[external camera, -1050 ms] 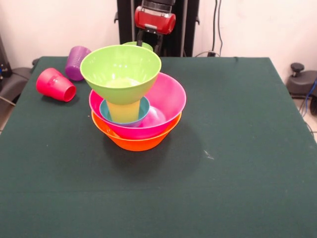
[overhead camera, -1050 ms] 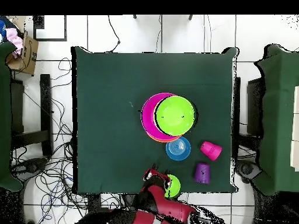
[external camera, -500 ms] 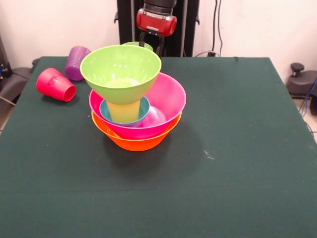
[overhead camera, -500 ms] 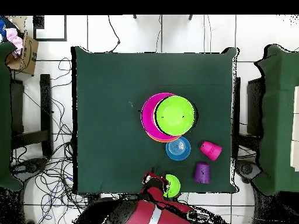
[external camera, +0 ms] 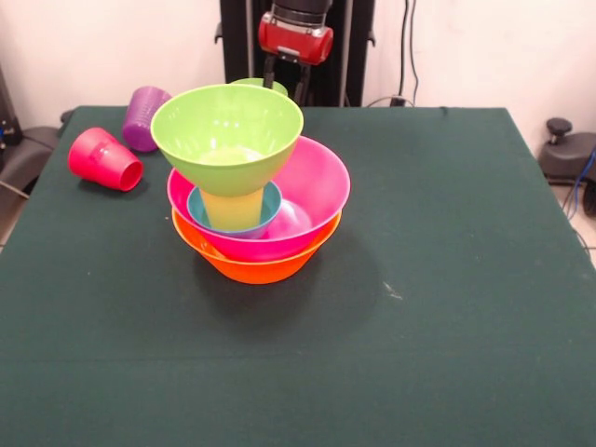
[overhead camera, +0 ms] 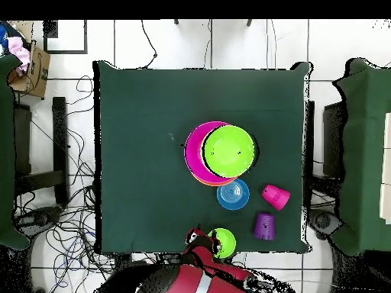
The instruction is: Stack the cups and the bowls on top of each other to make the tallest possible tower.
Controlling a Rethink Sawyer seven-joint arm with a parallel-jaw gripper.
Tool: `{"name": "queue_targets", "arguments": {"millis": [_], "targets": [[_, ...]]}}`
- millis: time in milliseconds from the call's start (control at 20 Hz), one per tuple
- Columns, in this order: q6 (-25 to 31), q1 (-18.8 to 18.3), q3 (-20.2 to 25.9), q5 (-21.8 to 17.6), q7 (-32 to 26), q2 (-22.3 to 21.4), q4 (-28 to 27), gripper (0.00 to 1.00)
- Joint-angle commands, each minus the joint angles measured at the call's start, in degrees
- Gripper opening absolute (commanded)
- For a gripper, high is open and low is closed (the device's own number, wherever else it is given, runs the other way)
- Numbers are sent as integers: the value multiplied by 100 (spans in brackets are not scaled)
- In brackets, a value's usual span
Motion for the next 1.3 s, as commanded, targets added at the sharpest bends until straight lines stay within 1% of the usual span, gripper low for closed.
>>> {"name": "queue_targets", "arguments": {"millis": [50, 350, 450, 750, 1300], "targets": [[1022, 99, 461, -146, 462, -89, 56, 100], [1211, 120, 421, -169, 463, -249, 155, 100], [1256, 118, 429, -178, 460, -226, 137, 100], [1269, 108, 430, -172, 474, -52, 35, 100], [894, 140, 280, -232, 494, 303, -110, 100]]}}
